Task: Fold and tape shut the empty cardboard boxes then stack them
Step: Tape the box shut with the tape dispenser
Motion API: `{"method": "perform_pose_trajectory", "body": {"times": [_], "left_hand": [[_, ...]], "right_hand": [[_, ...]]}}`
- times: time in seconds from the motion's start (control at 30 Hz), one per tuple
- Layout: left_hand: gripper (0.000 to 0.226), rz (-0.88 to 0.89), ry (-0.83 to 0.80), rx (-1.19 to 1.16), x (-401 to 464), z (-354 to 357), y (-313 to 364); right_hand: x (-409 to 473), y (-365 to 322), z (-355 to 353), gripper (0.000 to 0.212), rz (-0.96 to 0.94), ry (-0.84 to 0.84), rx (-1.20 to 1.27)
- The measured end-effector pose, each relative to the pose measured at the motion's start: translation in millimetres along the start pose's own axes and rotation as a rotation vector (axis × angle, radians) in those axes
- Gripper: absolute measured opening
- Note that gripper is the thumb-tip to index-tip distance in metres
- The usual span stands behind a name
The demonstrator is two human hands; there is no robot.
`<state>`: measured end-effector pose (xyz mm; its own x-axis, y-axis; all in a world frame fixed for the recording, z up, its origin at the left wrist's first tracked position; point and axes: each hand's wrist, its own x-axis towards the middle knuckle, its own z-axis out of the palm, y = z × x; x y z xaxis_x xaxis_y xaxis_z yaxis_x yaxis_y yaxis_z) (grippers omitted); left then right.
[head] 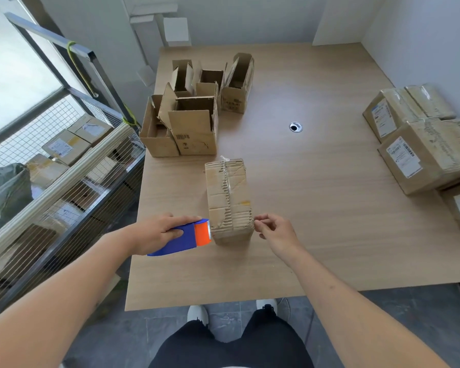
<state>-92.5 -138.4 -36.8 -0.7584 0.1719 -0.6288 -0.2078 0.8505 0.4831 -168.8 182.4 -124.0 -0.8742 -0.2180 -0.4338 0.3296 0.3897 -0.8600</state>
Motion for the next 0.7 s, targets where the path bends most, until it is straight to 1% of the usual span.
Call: {"method": "perform_pose_trajectory", "body": {"times": [0.03, 0.07, 0.13, 0.17, 0.2, 0.23, 0.27, 0.33, 0.37, 0.4, 0.47, 0.5, 0.6, 0.7], "left_hand": [[0.052, -0.001, -0.002, 0.000, 1, 0, 0], [0.052, -0.002, -0.006, -0.005, 2, 0, -1], [0.053, -0.002, -0.016, -0.018, 3, 0, -2], [0.053, -0.001, -0.020, -0.025, 4, 0, -2], [0.053, 0.000, -0.023, -0.028, 5, -1, -2], [0.053, -0.001, -0.024, -0.029, 5, -1, -3], [0.052, -0.003, -0.025, -0.031, 6, -1, -3], [0.053, -0.003, -0.030, -0.037, 7, -1, -3], [0.053, 0.003, -0.033, -0.042, 8, 0, -2], [0.053, 0.013, -0.034, -0.047, 9, 2, -1], [0.053, 0.026, -0.031, -0.061, 11, 4, 2], [0.053, 0.028, -0.030, -0.065, 12, 5, 3], [0.054, 0.046, -0.021, -0.082, 14, 8, 2], [0.055, 0.044, -0.015, -0.108, 13, 11, -1]], "right_hand": [[0, 0, 1, 0.014, 0.002, -0.022, 0.026], [-1, -1, 3, 0.016, 0.015, -0.052, 0.045], [-4, -1, 5, 0.038, 0.088, -0.136, 0.084], [-4, 0, 5, 0.043, 0.128, -0.161, 0.097], [-6, 1, 6, 0.041, 0.140, -0.166, 0.105], [-7, 2, 7, 0.035, 0.103, -0.142, 0.092], [-7, 3, 9, 0.029, 0.023, -0.078, 0.052], [-7, 3, 11, 0.018, -0.178, 0.113, -0.029], [-6, 2, 12, 0.015, -0.282, 0.185, -0.045], [-5, 0, 12, 0.017, -0.395, 0.220, -0.082], [-1, -4, 13, 0.032, -0.580, 0.179, -0.237], [2, -4, 14, 0.037, -0.628, 0.142, -0.331], [10, -6, 14, 0.034, -0.691, 0.130, -0.499], [13, -4, 15, 0.033, -0.842, 0.180, -0.727]]}}
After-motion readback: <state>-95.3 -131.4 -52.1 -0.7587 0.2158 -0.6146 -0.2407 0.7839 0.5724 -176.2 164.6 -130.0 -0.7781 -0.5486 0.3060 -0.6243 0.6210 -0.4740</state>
